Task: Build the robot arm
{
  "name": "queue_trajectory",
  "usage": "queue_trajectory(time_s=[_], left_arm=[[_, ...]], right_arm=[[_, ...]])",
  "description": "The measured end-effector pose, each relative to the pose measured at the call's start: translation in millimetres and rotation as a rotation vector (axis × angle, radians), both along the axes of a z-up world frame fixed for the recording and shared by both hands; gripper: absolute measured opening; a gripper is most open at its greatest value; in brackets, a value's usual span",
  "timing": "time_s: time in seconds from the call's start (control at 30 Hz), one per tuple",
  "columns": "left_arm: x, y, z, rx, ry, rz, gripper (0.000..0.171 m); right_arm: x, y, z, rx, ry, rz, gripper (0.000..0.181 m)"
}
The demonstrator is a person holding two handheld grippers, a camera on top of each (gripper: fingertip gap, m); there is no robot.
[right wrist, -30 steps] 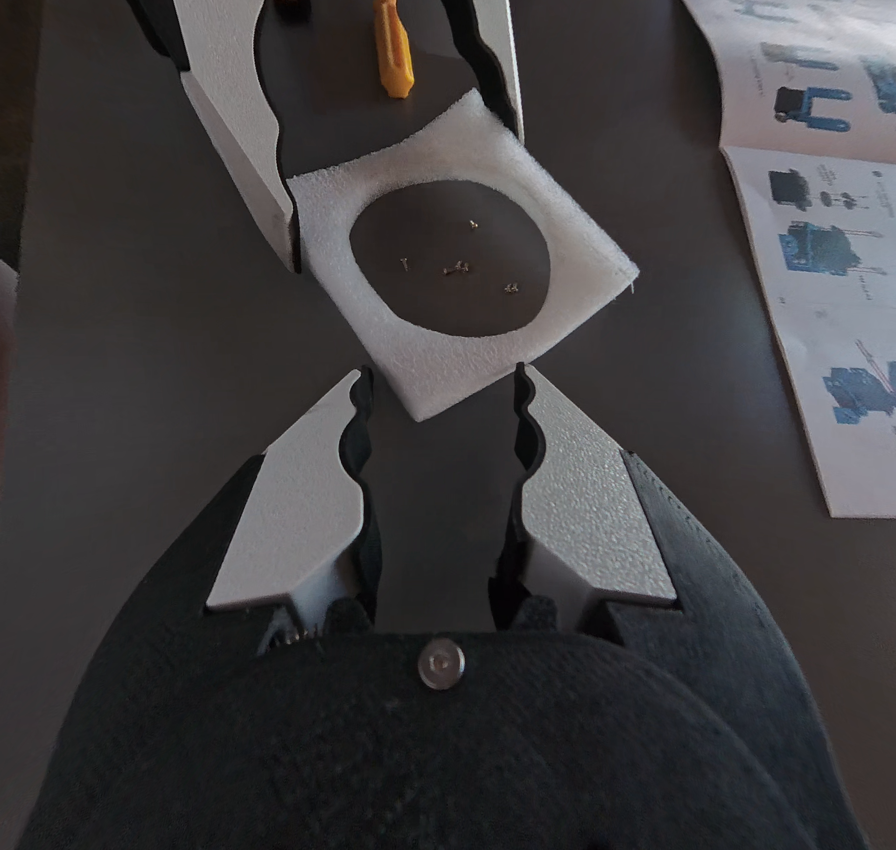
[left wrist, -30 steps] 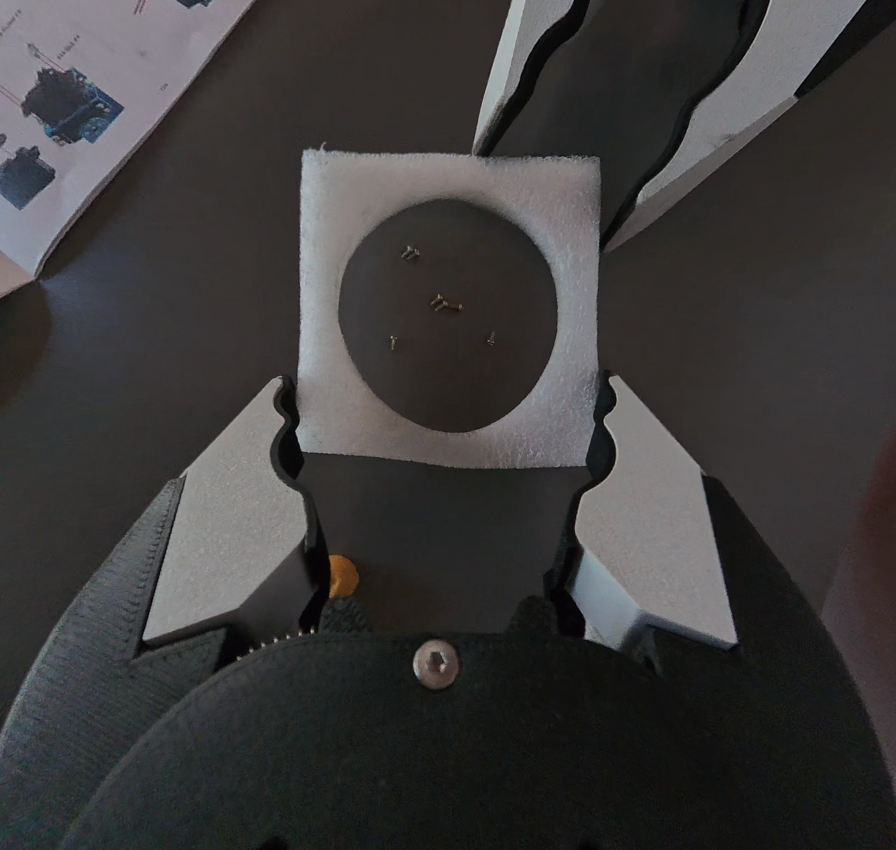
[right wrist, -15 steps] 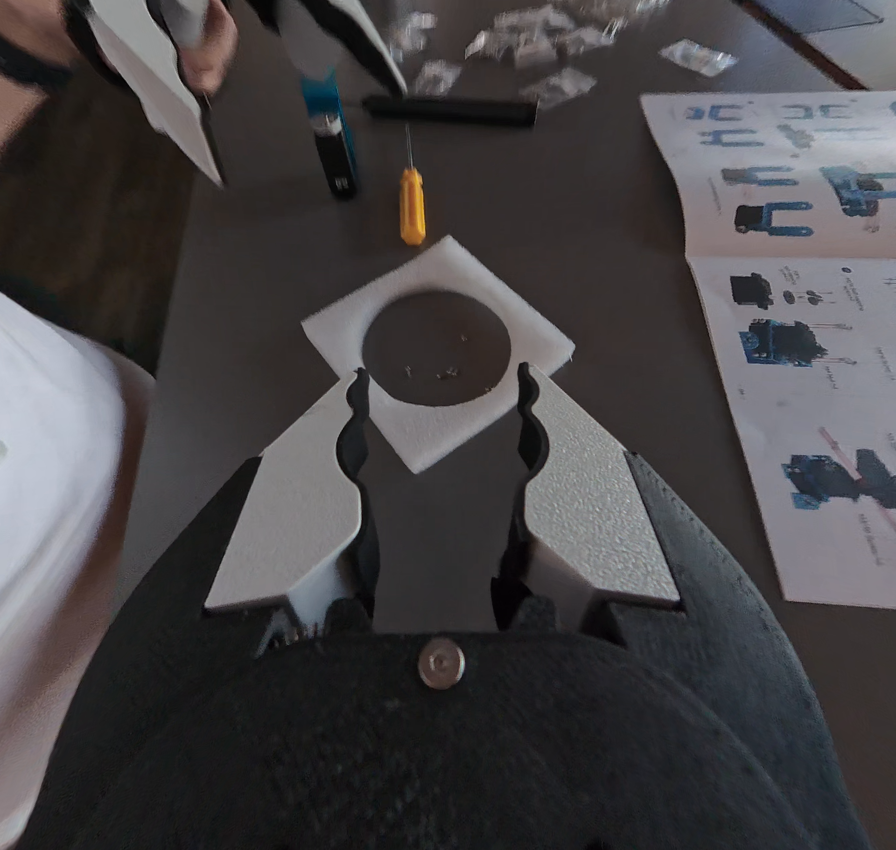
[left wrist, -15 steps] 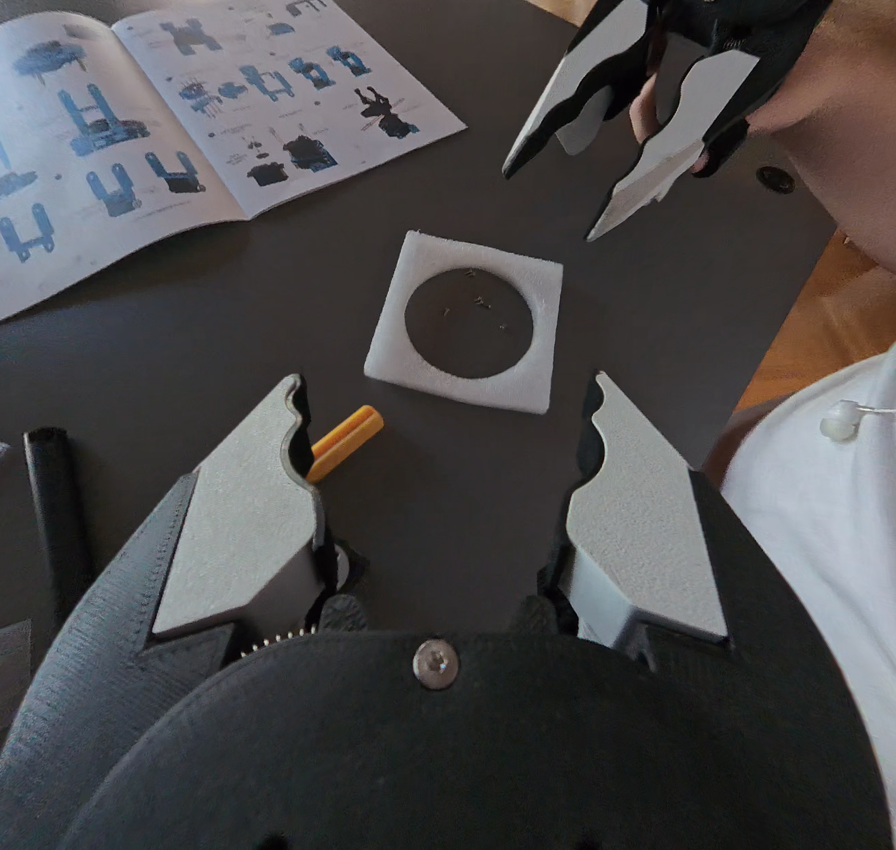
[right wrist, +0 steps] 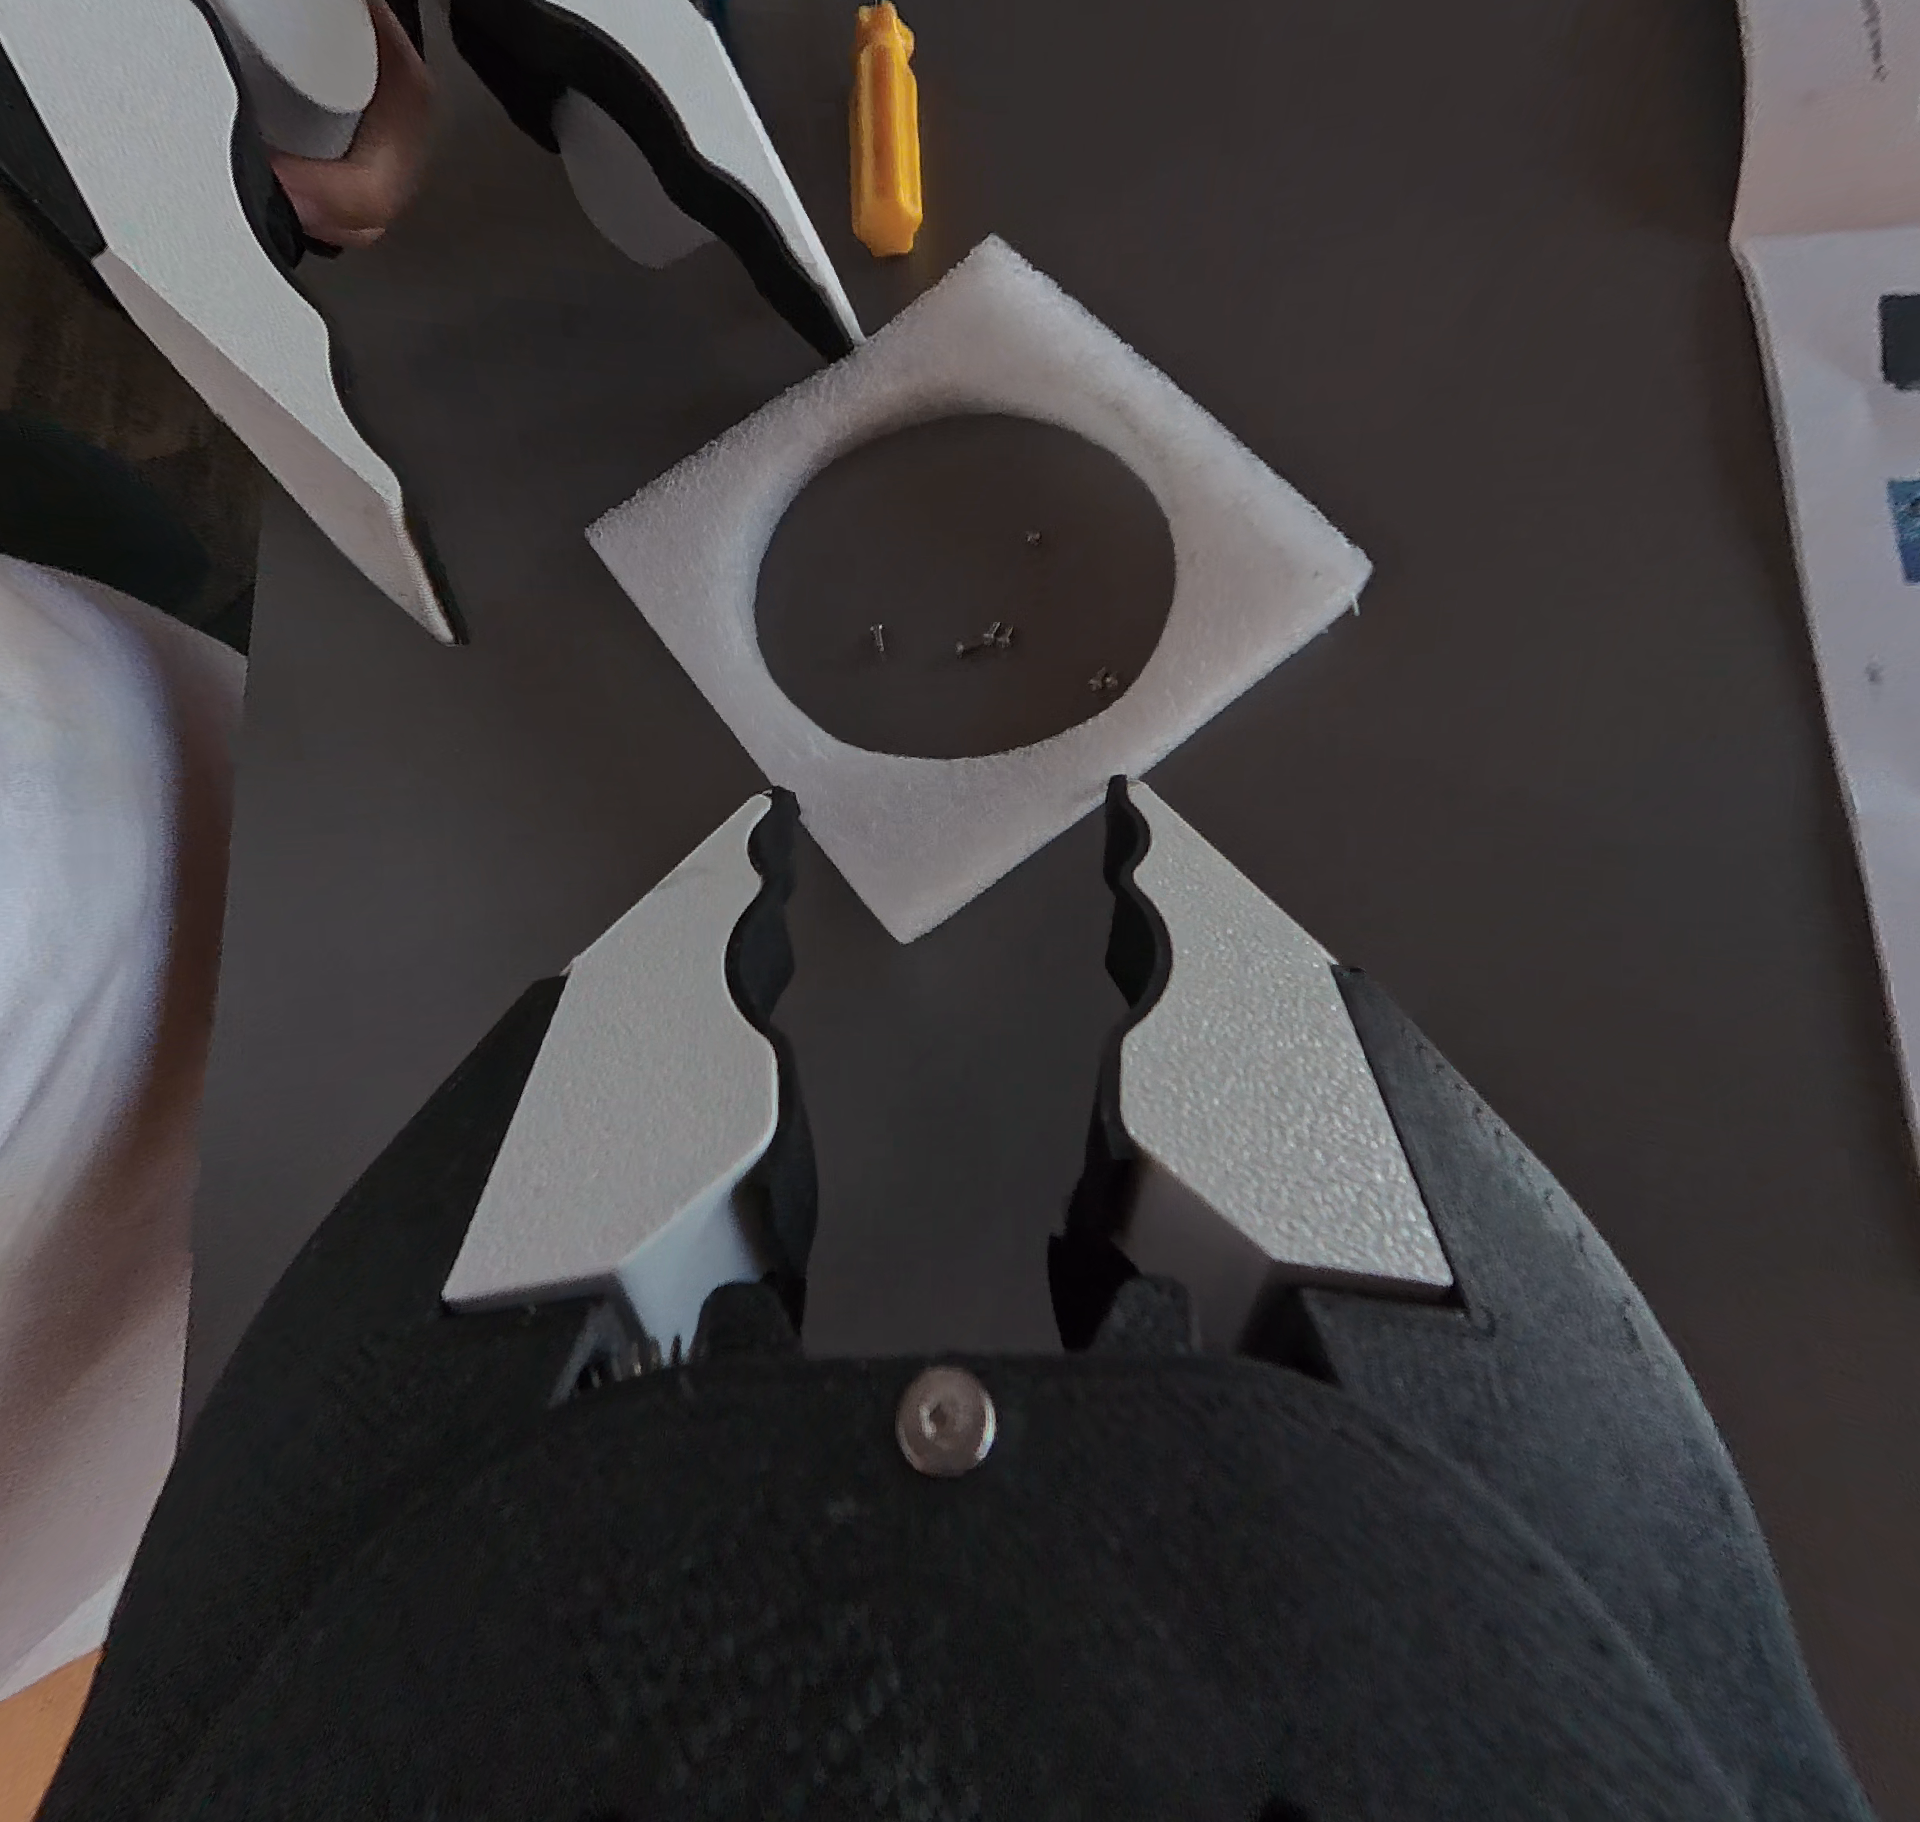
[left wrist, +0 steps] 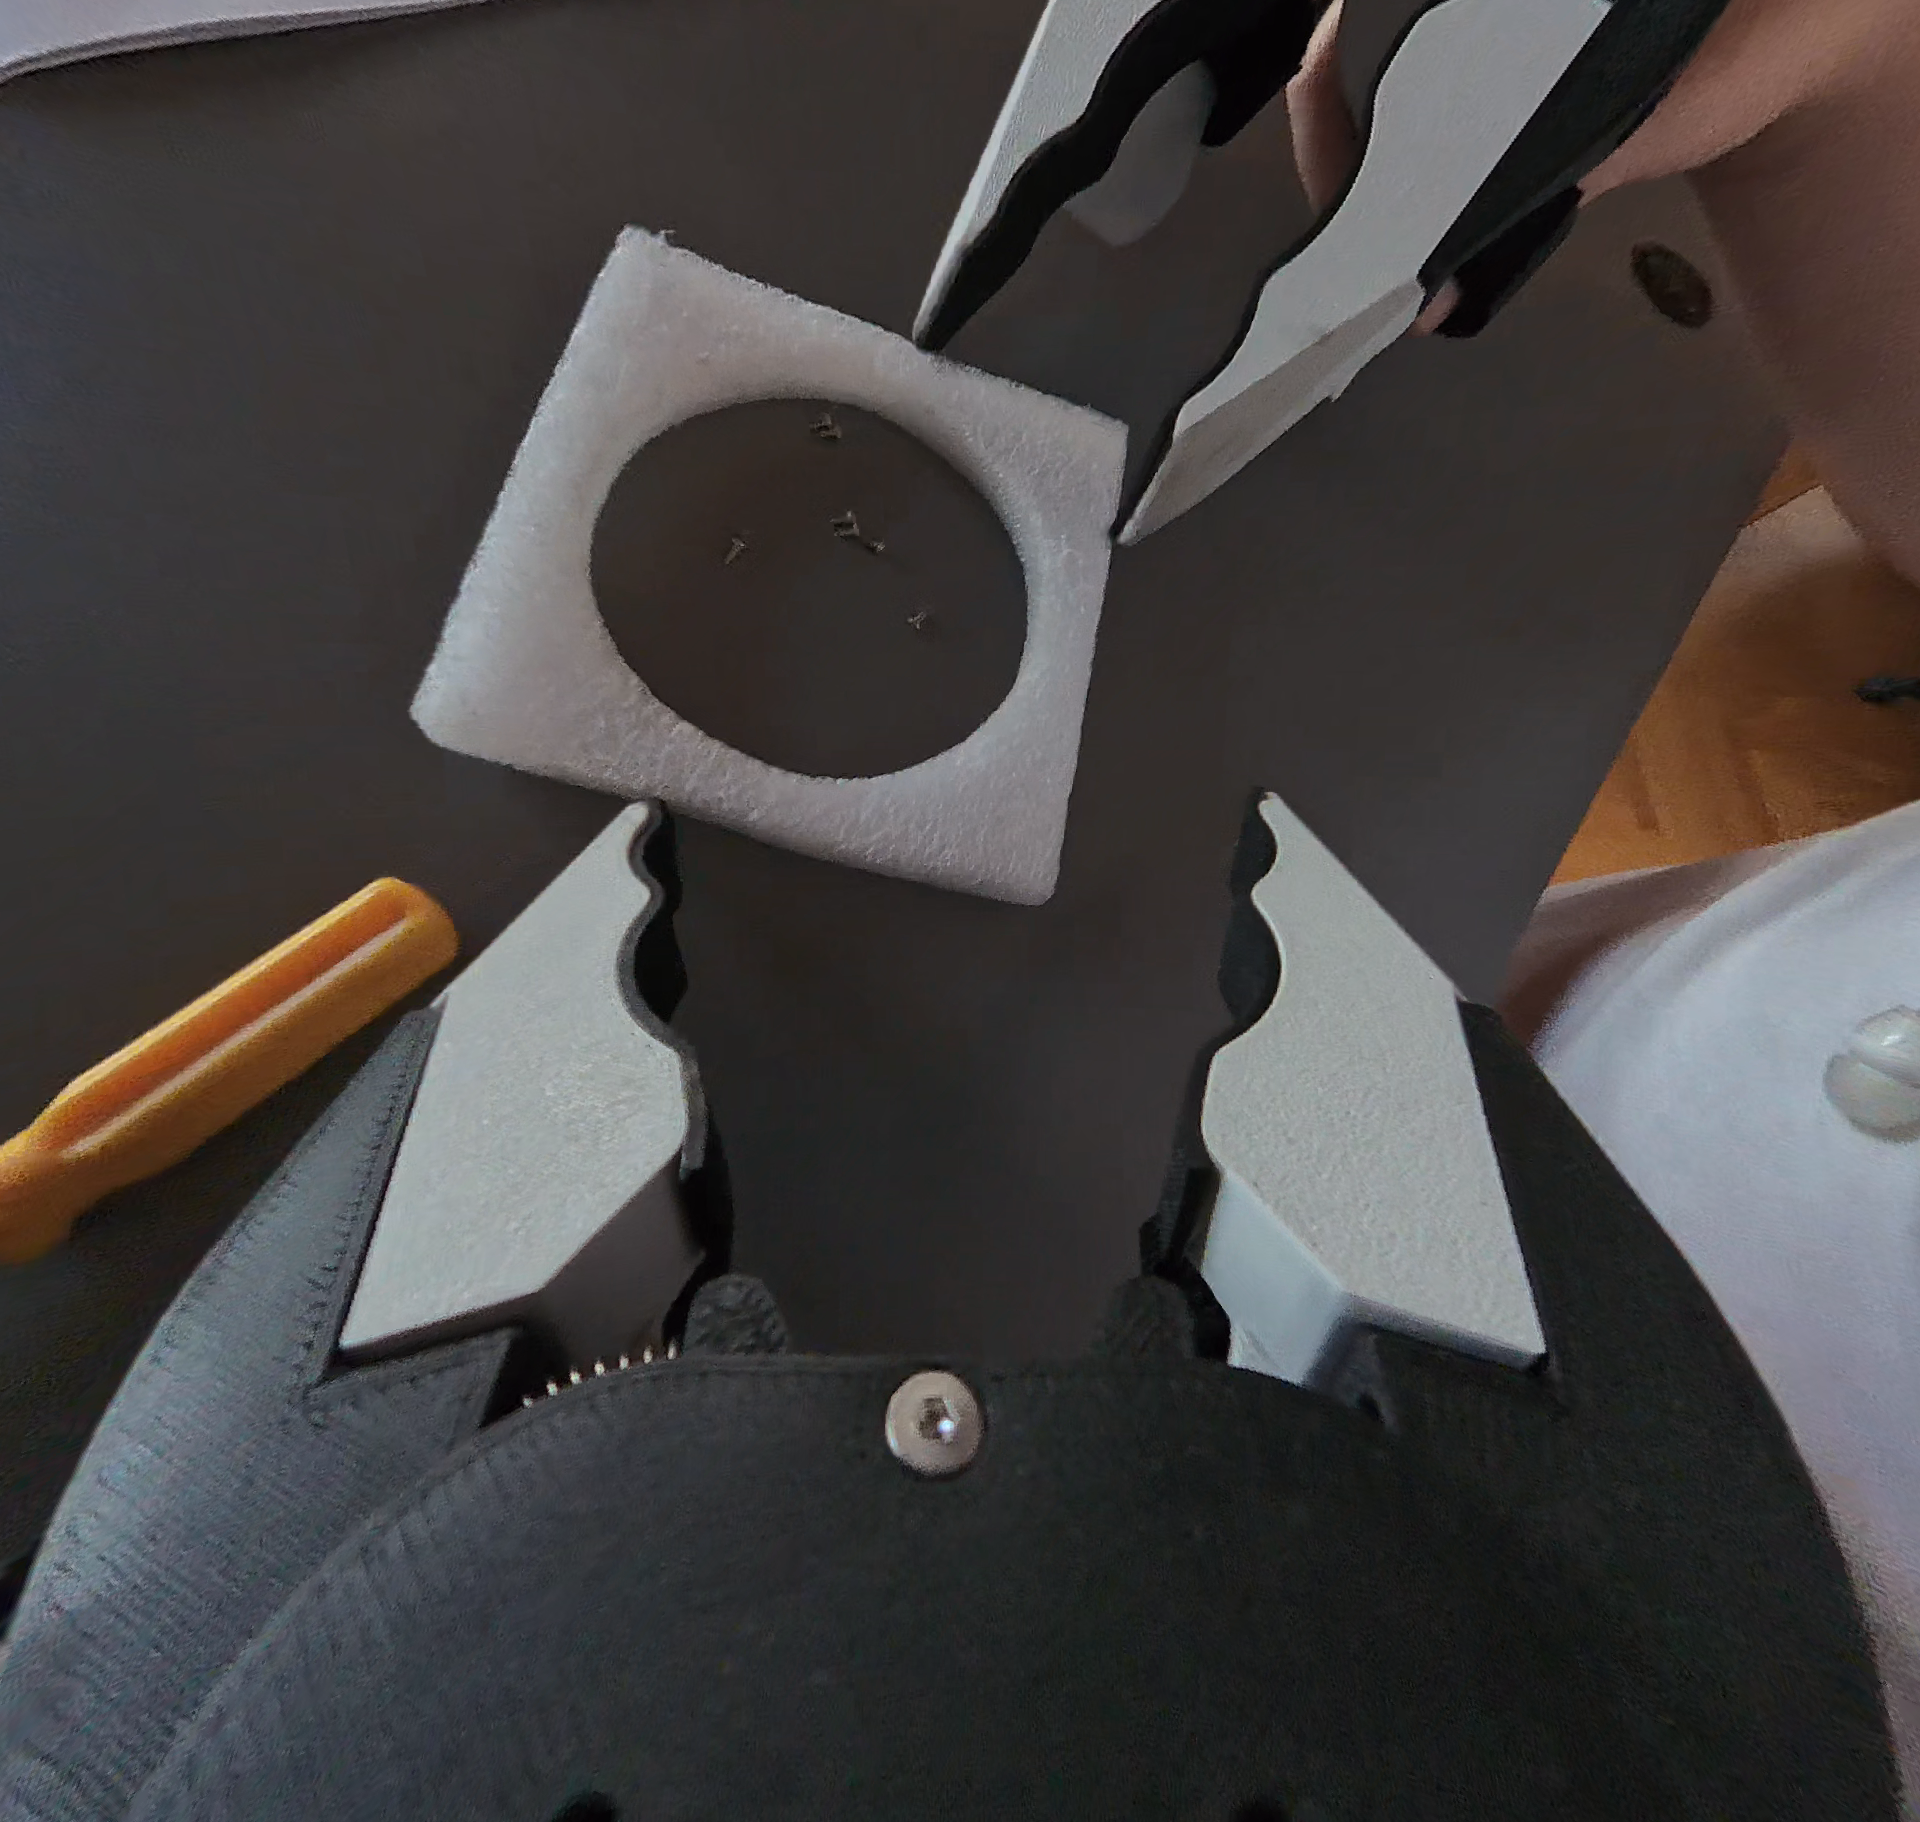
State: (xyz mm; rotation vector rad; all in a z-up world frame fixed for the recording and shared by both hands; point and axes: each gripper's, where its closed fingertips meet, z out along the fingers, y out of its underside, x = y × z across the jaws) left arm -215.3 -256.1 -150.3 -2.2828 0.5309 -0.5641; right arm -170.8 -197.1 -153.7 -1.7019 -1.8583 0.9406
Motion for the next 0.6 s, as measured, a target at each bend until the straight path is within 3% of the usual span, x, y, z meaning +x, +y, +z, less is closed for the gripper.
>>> queue_trajectory(time_s=[0.13, 0.23, 0.3, 0.37, 0.4, 0.5, 0.6], left_arm=[[-4.0, 5.0, -3.7, -0.007, 0.032, 0.016, 0.105], [-30.5, -7.5, 16.6, 0.017, 0.070, 0.063, 0.098], [-81.2, -9.4, 44.4, 0.113, 0.155, 0.155, 0.081], [-155.4, 2.1, 70.6, 0.187, 0.295, 0.260, 0.053], [-182.1, 9.1, 72.1, 0.134, 0.299, 0.269, 0.042], [-227.1, 35.7, 45.1, -0.172, 0.223, 0.291, 0.043], [-252.1, 54.0, 21.4, -0.230, 0.355, 0.297, 0.048]], right_arm=[[6.5, 7.0, 6.6, 0.021, 0.024, -0.059, 0.062], [8.1, 6.4, 29.1, 0.053, 0.094, -0.078, 0.063], [5.6, 3.7, 45.4, 0.050, 0.148, -0.083, 0.063], [-2.4, -0.8, 59.1, 0.009, 0.211, -0.075, 0.062], [-7.9, -2.8, 63.9, -0.014, 0.239, -0.069, 0.062], [-21.4, -7.2, 68.6, -0.040, 0.262, -0.057, 0.062], [-25.6, -12.7, 72.2, -0.006, 0.285, -0.050, 0.062]])
